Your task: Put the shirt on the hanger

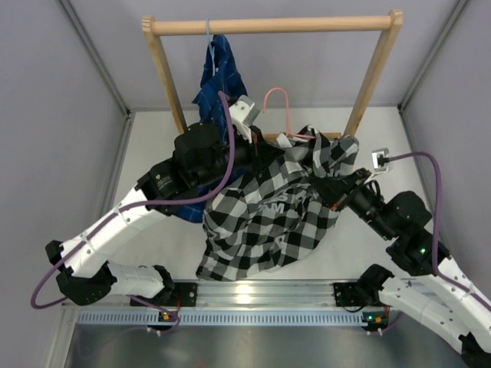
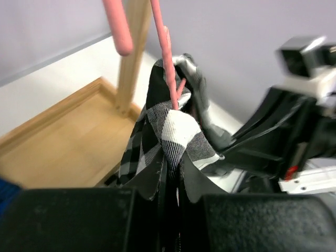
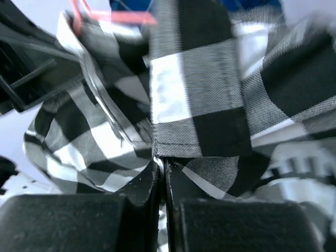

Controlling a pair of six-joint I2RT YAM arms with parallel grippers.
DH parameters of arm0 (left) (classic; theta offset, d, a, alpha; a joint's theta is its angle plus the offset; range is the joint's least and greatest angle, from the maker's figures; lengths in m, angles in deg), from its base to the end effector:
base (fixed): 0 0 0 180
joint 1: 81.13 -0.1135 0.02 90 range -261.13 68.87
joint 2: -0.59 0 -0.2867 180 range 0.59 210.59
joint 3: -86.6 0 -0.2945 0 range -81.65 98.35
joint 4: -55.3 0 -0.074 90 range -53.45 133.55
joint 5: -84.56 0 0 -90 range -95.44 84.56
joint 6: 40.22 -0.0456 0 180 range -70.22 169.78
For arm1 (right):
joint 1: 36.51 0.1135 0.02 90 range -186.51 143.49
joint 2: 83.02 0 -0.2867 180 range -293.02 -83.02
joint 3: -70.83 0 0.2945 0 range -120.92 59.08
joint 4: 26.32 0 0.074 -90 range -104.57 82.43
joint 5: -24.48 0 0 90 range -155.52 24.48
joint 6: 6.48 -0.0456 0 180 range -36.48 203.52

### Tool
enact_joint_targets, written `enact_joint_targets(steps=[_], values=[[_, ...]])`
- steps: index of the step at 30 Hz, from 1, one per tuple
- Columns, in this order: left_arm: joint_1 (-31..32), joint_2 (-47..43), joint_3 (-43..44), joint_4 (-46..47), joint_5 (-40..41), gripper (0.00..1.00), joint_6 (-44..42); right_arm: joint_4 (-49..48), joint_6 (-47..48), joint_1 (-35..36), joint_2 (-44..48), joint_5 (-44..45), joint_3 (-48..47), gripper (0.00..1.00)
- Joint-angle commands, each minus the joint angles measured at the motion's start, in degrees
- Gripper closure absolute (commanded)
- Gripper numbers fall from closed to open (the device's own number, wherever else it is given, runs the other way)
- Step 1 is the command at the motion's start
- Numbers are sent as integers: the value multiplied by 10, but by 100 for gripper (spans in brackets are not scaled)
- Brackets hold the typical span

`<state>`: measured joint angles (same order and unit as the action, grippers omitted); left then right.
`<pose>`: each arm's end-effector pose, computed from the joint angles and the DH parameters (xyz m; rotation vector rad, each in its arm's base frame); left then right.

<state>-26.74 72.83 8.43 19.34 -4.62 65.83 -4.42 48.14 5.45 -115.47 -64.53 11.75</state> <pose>0.1796 -0.2496 0.5187 0.5692 1.6716 -0.9007 0.1199 0.1067 0.4092 -0.0761 1.5827 1.0646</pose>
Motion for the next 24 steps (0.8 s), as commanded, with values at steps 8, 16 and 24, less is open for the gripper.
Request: enact_joint_targets(steps=[8,16,24], values=[[-1,-27,-118,356,-155,100,10,30,-16,8,100,-20,69,59],[-15,-25,-119,276,-307,100,-131,361,161,9,179,-84,-109,42],[-14,53,-104,270,-503,100,-111,379,285,9,101,-118,-214,29]])
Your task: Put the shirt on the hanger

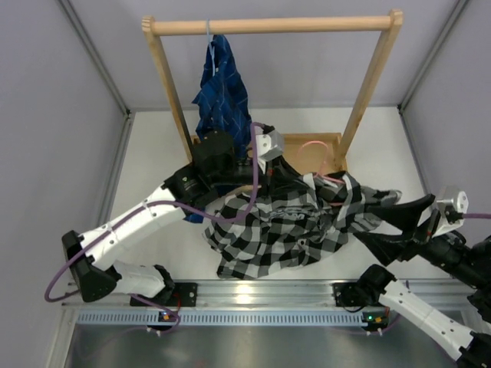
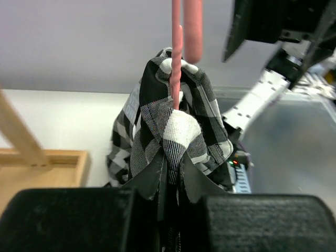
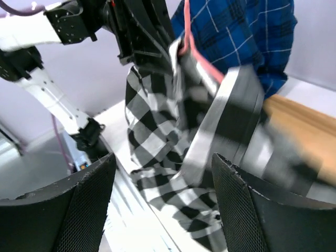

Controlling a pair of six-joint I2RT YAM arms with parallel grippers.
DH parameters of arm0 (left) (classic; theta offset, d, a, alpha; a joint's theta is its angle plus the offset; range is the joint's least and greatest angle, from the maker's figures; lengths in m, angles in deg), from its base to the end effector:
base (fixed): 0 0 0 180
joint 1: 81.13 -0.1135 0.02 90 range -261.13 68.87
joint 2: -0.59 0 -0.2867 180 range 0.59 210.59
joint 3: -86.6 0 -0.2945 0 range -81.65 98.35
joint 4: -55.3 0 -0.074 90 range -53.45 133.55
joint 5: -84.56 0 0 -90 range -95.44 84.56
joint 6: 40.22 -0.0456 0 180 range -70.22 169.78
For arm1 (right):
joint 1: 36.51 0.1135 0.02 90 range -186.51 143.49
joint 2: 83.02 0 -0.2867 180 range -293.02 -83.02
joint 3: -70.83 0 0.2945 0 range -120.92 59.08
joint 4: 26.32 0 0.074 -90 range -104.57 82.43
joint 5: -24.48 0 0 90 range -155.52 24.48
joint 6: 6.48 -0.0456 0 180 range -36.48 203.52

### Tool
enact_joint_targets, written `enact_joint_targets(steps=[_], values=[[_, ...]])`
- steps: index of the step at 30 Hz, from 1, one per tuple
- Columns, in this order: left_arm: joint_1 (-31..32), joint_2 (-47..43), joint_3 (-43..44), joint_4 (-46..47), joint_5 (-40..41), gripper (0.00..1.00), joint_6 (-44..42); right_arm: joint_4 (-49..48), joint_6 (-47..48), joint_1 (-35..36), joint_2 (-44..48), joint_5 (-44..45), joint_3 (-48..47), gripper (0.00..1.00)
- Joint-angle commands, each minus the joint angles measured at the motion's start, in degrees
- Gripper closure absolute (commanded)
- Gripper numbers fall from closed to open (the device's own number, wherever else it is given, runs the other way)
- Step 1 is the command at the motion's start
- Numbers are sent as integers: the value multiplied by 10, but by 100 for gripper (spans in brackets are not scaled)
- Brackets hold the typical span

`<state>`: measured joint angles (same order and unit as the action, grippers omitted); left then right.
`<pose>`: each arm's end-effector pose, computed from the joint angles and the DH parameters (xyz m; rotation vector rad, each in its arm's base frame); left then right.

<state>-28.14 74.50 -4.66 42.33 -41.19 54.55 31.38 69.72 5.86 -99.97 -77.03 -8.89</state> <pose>0.1811 -0.2845 0.4680 1.1429 1.2457 -1.2532 -0.0071 0.0059 0.4694 -0.5469 1.4574 0.9335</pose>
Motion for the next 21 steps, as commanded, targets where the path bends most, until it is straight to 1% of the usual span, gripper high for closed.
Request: enact_joint_targets(steps=[1,2,4,5,7,9,10,13,15,16,17,18,20,21], values=[[1,47,39,40,-156,100,8,3,80,5,-68,-1,-12,29],[4,56,43,40,-171,100,19,-25,93,5,-82,-24,-17,30],[7,77,48,40,-199,100,22,-50,98,6,-119,-58,-41,32],[11,82,48,40,-206,100,22,-83,98,5,-127,-95,-45,32],[13,95,50,40,-234,100,23,-116,98,5,-143,-119,-46,32],[15,101,52,40,-254,100,25,-129,105,5,-163,-113,-54,32],[17,105,53,40,-271,100,27,-128,110,5,-172,-98,-56,34],[22,107,53,39,-288,100,26,-128,120,5,-199,-94,-53,37],[24,106,51,40,-294,100,26,-131,125,5,-209,-94,-46,45],[24,107,51,41,-300,100,25,-132,125,5,-211,-94,-45,53],[24,106,49,41,-301,100,25,-135,124,4,-210,-95,-41,54],[24,106,48,41,-302,100,24,-138,125,5,-208,-94,-39,54],[24,101,45,40,-284,100,18,-137,119,4,-201,-72,-38,47],[24,92,38,39,-270,100,16,-137,115,5,-184,-61,-33,45]])
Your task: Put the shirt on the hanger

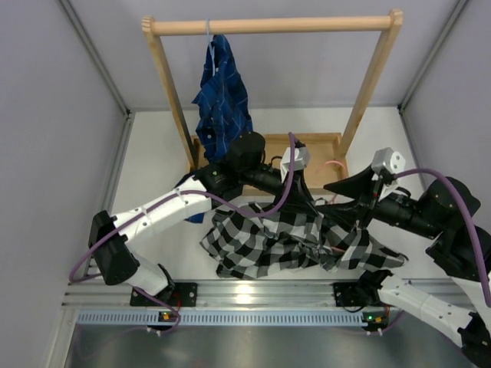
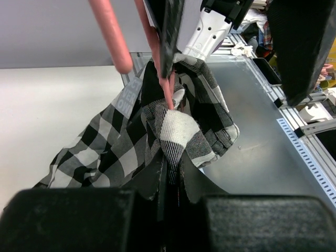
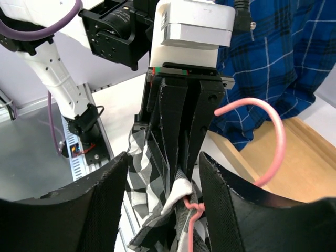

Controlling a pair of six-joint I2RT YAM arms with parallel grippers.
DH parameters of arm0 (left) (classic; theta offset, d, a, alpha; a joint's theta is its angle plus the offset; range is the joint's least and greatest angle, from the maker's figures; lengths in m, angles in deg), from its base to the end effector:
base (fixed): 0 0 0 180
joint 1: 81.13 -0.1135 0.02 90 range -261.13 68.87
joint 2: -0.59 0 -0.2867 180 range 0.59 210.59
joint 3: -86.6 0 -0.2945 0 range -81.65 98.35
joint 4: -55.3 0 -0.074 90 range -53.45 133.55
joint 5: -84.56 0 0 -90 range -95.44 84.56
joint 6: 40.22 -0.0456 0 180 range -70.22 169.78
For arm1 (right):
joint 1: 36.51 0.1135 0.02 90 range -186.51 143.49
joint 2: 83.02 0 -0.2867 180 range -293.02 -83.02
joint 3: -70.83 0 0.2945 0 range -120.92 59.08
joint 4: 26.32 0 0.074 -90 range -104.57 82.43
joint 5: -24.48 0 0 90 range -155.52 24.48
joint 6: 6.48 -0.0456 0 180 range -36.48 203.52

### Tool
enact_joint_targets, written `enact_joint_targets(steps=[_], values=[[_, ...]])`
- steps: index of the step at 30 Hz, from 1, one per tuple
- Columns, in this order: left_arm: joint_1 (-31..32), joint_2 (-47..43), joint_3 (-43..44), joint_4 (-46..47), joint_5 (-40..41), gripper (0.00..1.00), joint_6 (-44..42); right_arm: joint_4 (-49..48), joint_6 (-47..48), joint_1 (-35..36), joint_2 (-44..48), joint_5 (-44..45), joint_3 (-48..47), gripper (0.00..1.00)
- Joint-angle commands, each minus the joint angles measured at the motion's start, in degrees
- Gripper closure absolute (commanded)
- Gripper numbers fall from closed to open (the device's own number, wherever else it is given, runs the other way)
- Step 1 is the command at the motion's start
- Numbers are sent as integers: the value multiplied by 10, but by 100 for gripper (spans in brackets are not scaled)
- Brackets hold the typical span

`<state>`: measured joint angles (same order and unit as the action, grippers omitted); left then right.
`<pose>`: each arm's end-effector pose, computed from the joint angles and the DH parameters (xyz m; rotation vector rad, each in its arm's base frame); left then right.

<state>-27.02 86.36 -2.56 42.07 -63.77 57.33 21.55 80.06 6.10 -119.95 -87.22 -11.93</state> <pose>0.1967 -0.3380 0.4115 1.4688 1.2725 -1.6155 0.0713 0.0884 0.4929 -0.8432 1.4573 0.9172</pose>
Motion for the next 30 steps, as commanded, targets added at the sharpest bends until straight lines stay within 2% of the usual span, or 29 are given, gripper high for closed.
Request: enact_joint_targets(steps=[1,3,8,10,15,18,20,21,24,26,27,28,29,30], values=[[12,-31,12,41,-30,100,-18,-39,7,3,29,53,2,43],[13,-43,5,41,16,100,-20,-39,-12,3,70,94,19,41],[13,-47,5,41,30,100,-20,-29,-34,3,129,159,46,34],[13,-46,6,42,19,100,-18,-28,-42,3,128,176,50,28],[24,-33,17,42,-33,100,-15,-32,-37,3,58,136,9,32],[32,-29,24,44,-63,100,-7,-43,-35,3,13,59,-27,39],[35,-32,25,44,-79,100,-9,-58,-35,3,-2,-4,-34,54],[34,-34,22,43,-76,100,-10,-74,-39,3,-7,-34,-32,70],[35,-45,19,37,-53,100,-18,-83,-44,4,-9,-49,-28,100],[34,-54,21,17,4,100,-30,-84,-41,3,3,-38,-16,100],[34,-68,22,14,38,89,-33,-83,-40,3,8,-27,-13,100],[35,-78,19,-8,80,52,-32,-83,-37,3,14,0,-10,100],[34,-89,16,-12,181,29,-30,-83,-36,3,26,13,-7,100],[34,-100,13,-19,229,2,-32,-83,-34,3,33,25,-7,100]])
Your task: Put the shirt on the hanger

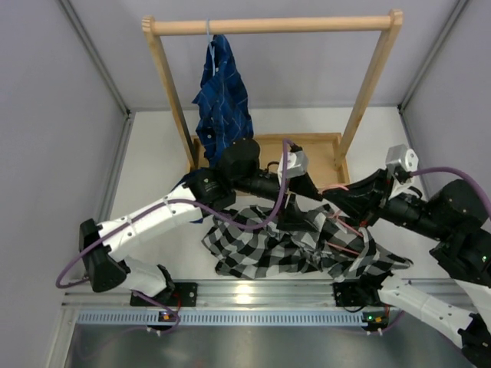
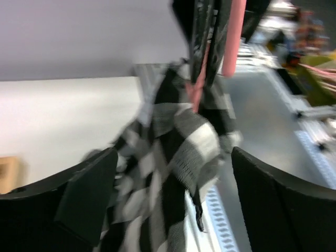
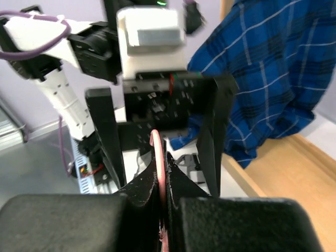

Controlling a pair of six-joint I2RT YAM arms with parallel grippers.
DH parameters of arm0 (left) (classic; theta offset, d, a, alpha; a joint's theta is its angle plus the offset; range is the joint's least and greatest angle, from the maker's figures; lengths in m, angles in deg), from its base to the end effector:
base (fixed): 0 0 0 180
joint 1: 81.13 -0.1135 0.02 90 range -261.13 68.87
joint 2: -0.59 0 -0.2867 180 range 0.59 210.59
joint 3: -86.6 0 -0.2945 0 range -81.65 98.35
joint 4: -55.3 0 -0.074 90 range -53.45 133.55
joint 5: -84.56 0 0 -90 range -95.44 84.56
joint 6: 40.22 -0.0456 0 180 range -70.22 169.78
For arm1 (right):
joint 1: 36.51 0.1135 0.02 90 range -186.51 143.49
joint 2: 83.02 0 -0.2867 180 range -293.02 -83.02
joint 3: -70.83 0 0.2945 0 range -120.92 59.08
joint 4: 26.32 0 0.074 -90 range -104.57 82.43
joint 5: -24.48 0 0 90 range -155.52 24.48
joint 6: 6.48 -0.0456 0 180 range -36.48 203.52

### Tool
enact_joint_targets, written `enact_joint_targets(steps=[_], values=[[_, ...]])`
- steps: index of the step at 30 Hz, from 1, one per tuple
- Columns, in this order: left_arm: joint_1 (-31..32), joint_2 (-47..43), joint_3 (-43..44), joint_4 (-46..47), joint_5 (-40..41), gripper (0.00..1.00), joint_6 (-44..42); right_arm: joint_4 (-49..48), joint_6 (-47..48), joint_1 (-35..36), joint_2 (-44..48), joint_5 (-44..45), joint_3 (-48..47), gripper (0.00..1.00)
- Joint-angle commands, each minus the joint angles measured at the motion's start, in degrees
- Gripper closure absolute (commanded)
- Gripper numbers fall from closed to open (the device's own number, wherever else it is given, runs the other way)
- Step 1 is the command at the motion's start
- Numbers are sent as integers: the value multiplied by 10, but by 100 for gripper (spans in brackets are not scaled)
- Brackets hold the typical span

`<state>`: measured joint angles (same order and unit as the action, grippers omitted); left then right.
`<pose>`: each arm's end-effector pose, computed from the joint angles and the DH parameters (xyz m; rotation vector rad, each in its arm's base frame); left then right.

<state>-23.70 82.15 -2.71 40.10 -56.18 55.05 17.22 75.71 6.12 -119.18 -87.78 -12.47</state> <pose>0.1699 -0.3316 0.4329 1.4315 1.2367 -1.5188 0.0654 0.0837 0.5058 -0.7801 1.3934 0.9874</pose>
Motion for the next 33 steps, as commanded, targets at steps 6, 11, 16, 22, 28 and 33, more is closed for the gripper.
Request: enact_joint_targets(steps=[6,11,16,22,28,33], values=[[1,-226,-106,4,458,2,-12,-8,30,3,41,92,-46,100],[1,-393,-282,77,557,2,22,18,44,3,26,120,-96,100],[1,-431,-391,91,587,2,52,38,46,3,8,115,-137,100],[1,-389,-422,163,567,7,71,40,44,3,0,104,-154,100],[1,-355,-407,143,723,100,128,50,51,3,0,161,-150,100],[1,-406,-457,63,960,100,264,50,58,3,27,253,-126,100]])
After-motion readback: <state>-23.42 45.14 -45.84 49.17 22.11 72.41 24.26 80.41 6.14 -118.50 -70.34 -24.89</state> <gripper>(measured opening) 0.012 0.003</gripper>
